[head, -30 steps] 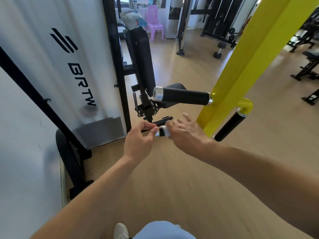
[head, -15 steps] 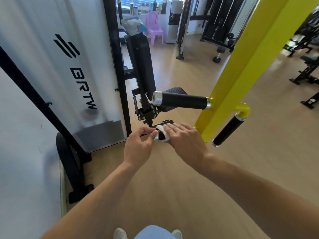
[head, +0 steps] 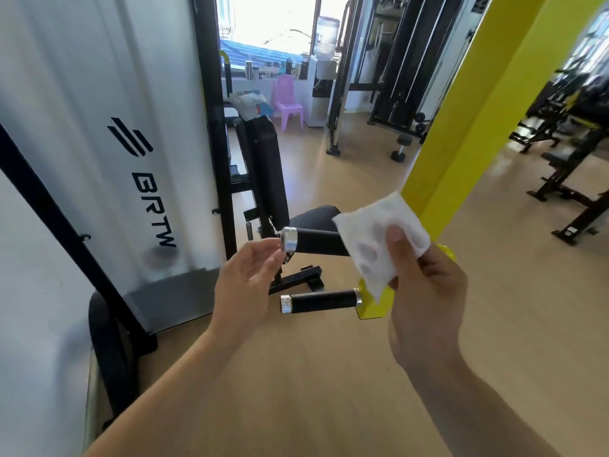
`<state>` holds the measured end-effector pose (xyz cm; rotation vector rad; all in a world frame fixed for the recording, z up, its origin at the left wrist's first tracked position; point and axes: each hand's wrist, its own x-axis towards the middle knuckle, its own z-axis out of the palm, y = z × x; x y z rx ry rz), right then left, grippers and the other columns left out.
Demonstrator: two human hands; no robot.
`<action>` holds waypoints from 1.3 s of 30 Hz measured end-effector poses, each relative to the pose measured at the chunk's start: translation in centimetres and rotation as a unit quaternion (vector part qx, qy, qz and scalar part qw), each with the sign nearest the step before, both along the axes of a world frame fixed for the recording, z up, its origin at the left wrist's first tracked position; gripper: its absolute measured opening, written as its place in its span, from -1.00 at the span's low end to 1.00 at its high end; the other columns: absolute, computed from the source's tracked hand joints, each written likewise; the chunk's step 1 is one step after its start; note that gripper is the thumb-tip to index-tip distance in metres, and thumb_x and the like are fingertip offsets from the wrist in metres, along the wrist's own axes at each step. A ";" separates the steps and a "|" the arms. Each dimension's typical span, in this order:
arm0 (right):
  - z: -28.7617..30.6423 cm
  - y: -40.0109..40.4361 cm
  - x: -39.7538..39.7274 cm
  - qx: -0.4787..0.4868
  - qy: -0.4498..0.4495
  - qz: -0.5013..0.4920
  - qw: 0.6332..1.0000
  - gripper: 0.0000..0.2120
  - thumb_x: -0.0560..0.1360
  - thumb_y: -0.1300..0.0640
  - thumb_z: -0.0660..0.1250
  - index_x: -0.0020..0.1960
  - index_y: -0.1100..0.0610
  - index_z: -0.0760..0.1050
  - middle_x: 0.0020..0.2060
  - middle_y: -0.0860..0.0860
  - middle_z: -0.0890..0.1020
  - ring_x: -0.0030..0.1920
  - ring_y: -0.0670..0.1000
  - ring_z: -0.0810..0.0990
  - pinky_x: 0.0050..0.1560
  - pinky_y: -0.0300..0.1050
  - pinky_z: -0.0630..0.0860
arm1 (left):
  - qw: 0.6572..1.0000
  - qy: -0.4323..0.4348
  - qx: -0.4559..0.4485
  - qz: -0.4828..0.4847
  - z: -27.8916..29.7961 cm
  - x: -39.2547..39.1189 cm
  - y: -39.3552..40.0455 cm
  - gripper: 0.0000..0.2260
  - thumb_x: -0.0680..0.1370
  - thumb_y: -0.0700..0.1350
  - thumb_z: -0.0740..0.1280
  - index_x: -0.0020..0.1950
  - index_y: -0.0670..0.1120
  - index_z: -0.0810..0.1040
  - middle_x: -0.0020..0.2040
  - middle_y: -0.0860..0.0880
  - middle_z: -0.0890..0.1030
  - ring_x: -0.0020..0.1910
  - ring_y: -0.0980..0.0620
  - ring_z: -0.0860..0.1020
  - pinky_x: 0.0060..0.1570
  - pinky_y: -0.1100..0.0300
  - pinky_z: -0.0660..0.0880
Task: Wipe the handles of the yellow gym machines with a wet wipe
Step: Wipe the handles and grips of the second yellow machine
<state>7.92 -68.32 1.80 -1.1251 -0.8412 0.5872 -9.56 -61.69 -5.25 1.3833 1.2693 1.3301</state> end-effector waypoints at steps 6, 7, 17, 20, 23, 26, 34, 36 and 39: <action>0.1 1.6 -1.1 -0.084 -0.489 0.043 0.867 -0.60 0.63 -0.19 0.18 0.39 -0.11 0.52 0.28 -0.14 0.62 0.29 -0.14 0.53 0.32 -0.06 0.42 | 0.995 -0.077 0.060 -0.006 3.0 0.8 -0.5 -0.86 0.60 -0.10 0.37 0.12 0.00 0.68 -0.02 0.12 0.73 -0.01 0.23 0.66 -0.04 0.47 0.48; -0.9 1.8 -1.5 -0.103 -0.556 0.076 0.821 -0.48 0.61 -0.28 0.09 0.47 -0.09 0.42 0.42 -0.13 0.49 0.47 -0.11 0.36 0.49 0.01 0.24 | 0.995 -0.081 0.061 -0.016 3.0 0.9 -0.4 -0.87 0.60 -0.12 0.38 0.11 -0.01 0.68 -0.01 0.10 0.73 -0.01 0.21 0.67 -0.02 0.43 0.50; -3.0 4.0 -0.9 -0.147 -0.646 -0.099 0.742 -0.55 0.66 -0.10 0.03 0.36 0.10 0.50 0.23 0.03 0.63 0.38 0.11 0.48 0.54 0.13 0.14 | 0.996 -0.030 0.085 -0.004 2.9 1.0 0.1 -0.90 0.59 -0.10 0.39 0.08 0.02 0.67 -0.06 0.15 0.72 0.02 0.16 0.66 0.08 0.29 0.53; -3.2 4.5 -3.2 -0.080 -0.645 -0.031 0.760 -0.63 0.67 0.00 0.08 0.34 0.13 0.49 0.21 0.01 0.61 0.38 0.11 0.47 0.54 0.12 0.14 | 0.996 -0.027 0.090 0.001 2.9 1.2 0.1 -0.90 0.60 -0.13 0.38 0.08 0.01 0.66 -0.06 0.17 0.72 0.03 0.19 0.66 0.05 0.41 0.48; -3.1 4.9 -3.1 -0.040 -0.660 0.025 0.750 -0.63 0.67 0.07 0.11 0.42 0.14 0.42 0.31 0.00 0.54 0.43 0.07 0.41 0.54 0.09 0.14 | 0.994 -0.024 0.104 0.021 2.8 1.4 -0.1 -0.88 0.60 -0.15 0.37 0.08 0.02 0.65 -0.05 0.17 0.71 0.03 0.23 0.64 0.01 0.49 0.44; -2.4 3.8 -0.7 -0.103 -0.693 0.058 0.711 -0.45 0.69 -0.12 -0.03 0.60 0.12 0.15 0.56 -0.01 0.28 0.58 0.01 0.15 0.58 0.04 0.03 | 0.992 0.004 0.124 0.030 2.8 1.4 -0.2 -0.90 0.60 -0.13 0.38 0.09 -0.02 0.66 -0.05 0.20 0.70 0.02 0.28 0.63 0.00 0.51 0.43; 0.4 5.8 -0.2 -0.126 -0.747 0.103 0.644 -0.69 0.58 -0.08 0.31 0.18 0.11 0.40 0.00 0.01 0.61 -0.05 0.07 0.59 0.08 0.04 0.52 | 0.987 0.031 0.142 0.071 2.2 2.4 -0.5 -0.91 0.61 -0.06 0.38 0.08 0.05 0.65 -0.04 0.24 0.67 0.06 0.26 0.61 0.04 0.48 0.42; 0.8 6.4 -0.5 -0.121 -0.753 0.142 0.630 -0.69 0.59 -0.14 0.28 0.11 0.10 0.36 -0.04 0.00 0.59 -0.10 0.04 0.55 0.06 0.01 0.49 | 0.984 0.038 0.152 0.083 2.1 2.4 -0.4 -0.93 0.61 -0.04 0.38 0.06 0.08 0.64 -0.04 0.24 0.66 0.06 0.22 0.61 0.07 0.42 0.44; 1.1 6.4 -0.2 -0.102 -0.746 0.164 0.637 -0.66 0.58 -0.19 0.24 0.12 0.08 0.38 -0.04 -0.01 0.61 -0.07 0.02 0.58 0.13 0.00 0.48 | 0.976 0.085 0.182 0.088 2.1 1.9 0.0 -0.86 0.60 0.07 0.32 0.06 0.09 0.63 -0.05 0.27 0.63 0.06 0.22 0.59 0.12 0.26 0.46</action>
